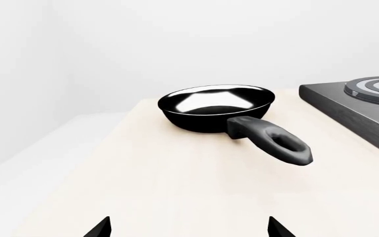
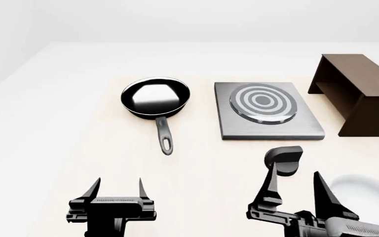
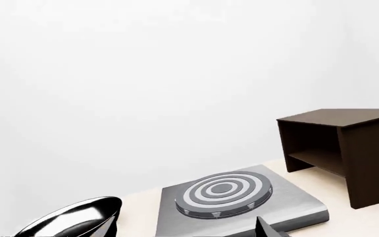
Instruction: Turn on the stove.
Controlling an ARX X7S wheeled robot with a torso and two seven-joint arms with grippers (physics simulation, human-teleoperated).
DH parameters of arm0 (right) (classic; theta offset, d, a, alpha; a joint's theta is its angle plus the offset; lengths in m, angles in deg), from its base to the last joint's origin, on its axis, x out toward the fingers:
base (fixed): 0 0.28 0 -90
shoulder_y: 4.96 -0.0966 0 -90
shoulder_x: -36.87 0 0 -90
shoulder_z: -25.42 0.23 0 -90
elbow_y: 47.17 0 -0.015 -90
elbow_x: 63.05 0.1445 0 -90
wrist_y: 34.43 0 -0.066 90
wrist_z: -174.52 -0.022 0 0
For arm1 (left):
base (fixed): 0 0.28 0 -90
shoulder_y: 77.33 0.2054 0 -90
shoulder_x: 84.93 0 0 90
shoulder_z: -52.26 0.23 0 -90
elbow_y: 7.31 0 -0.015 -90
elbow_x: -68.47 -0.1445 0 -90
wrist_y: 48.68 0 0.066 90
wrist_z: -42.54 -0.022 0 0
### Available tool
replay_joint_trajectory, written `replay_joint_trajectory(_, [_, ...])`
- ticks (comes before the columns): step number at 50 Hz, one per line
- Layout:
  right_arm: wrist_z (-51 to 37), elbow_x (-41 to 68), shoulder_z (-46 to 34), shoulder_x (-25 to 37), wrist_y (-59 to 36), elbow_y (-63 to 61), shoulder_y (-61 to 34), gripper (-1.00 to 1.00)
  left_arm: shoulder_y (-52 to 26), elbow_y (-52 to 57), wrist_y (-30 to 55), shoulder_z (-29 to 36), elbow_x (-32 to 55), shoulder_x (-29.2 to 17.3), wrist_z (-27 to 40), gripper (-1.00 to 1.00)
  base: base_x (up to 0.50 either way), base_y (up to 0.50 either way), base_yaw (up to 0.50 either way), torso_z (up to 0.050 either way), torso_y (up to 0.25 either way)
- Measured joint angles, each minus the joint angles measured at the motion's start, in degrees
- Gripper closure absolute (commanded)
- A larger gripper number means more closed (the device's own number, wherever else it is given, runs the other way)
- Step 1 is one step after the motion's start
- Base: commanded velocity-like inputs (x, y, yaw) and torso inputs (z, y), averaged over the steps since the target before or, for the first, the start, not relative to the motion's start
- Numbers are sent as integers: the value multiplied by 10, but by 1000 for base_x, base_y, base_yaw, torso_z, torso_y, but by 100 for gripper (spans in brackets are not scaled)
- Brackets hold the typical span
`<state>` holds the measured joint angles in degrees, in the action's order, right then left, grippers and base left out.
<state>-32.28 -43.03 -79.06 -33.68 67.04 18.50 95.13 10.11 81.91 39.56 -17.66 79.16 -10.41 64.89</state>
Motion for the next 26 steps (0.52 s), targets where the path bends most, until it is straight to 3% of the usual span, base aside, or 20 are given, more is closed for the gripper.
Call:
replay_joint_trajectory(11, [11,-16,16,29,75,-84,89,-100,-1,1,0,2,3,-2,2,-100,0,0,0,0,0])
replay_joint_trajectory(26, [17,-29,17,41,104,-110,119,-100,-2,0,-2,5,5,-4,4,-100,0,0,0,0,0])
